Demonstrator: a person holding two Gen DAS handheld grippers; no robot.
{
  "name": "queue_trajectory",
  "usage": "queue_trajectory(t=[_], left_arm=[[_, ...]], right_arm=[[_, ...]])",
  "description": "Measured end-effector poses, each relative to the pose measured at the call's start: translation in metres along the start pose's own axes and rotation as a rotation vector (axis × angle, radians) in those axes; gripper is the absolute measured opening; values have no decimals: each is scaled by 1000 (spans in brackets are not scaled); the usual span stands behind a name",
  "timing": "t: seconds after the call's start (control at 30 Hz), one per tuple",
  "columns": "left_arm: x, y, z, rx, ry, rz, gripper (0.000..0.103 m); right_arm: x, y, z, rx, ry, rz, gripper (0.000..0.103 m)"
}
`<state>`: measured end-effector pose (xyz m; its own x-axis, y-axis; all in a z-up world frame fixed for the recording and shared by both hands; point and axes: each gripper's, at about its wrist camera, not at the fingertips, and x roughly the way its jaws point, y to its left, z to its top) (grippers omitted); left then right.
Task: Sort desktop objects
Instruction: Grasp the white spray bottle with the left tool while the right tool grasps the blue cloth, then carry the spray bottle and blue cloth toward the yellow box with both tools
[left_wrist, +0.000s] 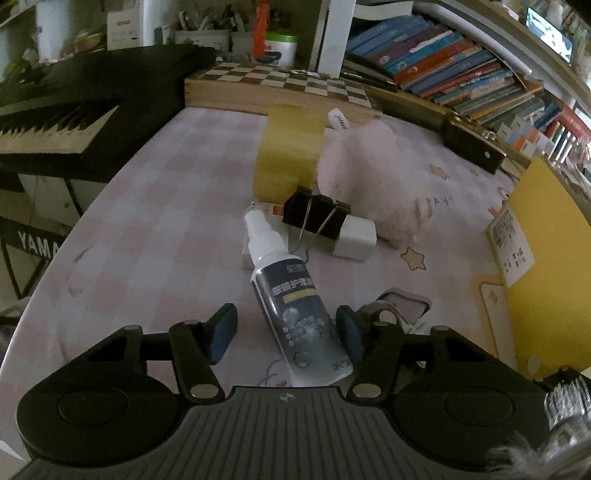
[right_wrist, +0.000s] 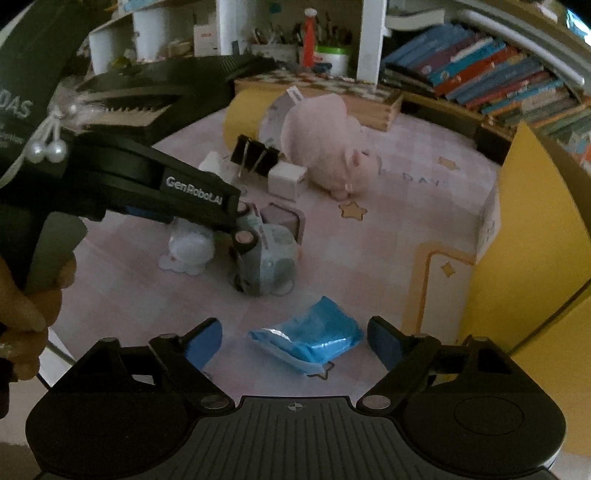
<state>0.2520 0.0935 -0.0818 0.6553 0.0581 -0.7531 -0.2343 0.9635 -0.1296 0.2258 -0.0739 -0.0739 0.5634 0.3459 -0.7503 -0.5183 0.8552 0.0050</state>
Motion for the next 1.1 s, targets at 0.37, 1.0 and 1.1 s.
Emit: queue_trajectory(t=[0.37, 1.0, 1.1], left_arm=[[-14, 16, 5, -100, 3, -38, 30], [-90, 49, 0, -237, -114, -119, 30], [-104, 53, -3, -249, -129, -135, 30]], right_arm=[[-3, -2, 6, 32, -41, 0, 31], [-40, -3, 20, 58, -182, -23, 29], [-54, -2, 23, 62, -214, -19, 29]])
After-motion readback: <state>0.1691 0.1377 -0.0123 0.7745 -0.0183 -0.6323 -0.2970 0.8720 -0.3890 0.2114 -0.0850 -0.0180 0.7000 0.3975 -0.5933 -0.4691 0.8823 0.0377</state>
